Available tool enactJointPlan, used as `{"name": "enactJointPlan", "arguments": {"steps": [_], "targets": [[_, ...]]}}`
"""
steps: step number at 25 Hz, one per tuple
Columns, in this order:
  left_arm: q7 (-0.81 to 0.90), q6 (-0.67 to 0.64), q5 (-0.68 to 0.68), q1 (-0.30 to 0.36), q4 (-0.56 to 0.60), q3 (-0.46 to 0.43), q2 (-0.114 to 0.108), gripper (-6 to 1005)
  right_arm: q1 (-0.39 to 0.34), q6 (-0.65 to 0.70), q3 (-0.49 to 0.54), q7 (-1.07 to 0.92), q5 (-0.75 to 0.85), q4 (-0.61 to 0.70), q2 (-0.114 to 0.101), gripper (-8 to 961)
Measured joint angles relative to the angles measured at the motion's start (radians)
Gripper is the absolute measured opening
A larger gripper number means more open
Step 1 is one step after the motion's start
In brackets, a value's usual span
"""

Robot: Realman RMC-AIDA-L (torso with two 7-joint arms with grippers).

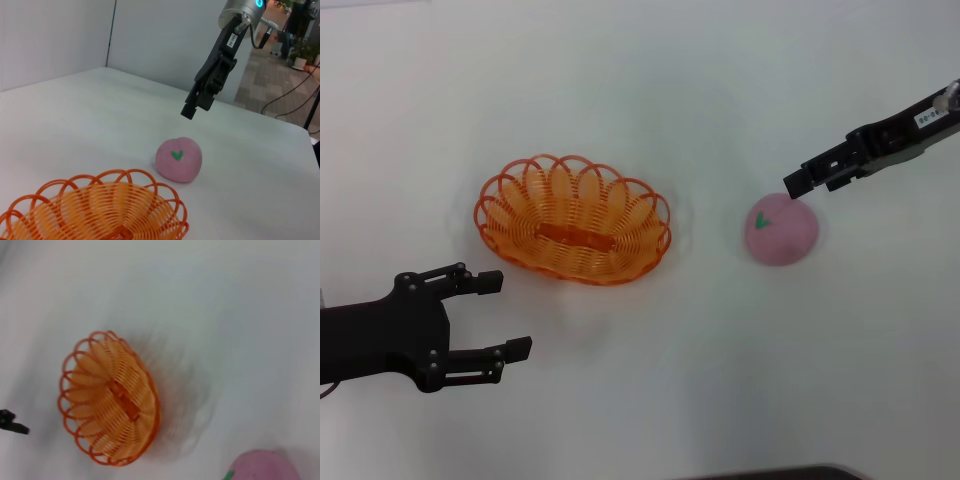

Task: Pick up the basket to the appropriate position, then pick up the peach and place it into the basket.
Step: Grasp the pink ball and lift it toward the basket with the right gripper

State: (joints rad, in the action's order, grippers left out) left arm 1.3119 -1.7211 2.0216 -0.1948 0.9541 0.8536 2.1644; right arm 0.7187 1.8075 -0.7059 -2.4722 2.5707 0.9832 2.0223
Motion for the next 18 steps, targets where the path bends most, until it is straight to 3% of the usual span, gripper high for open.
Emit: {"name": "enactJointPlan", "arguments": {"steps": [8,18], "targets": [[0.002,-0.008,0.0,-0.002,0.0,-0.001,0.0,853,0.048,-0.011,-0.037,-0.049,0.107,0.015,0.014,782],[0.003,-0.012,-0.002,-0.011,-0.001,-0.003,0.0,854,0.063,-0.066,-0.128,-0.096,0.123,0.008,0.027,757]]}}
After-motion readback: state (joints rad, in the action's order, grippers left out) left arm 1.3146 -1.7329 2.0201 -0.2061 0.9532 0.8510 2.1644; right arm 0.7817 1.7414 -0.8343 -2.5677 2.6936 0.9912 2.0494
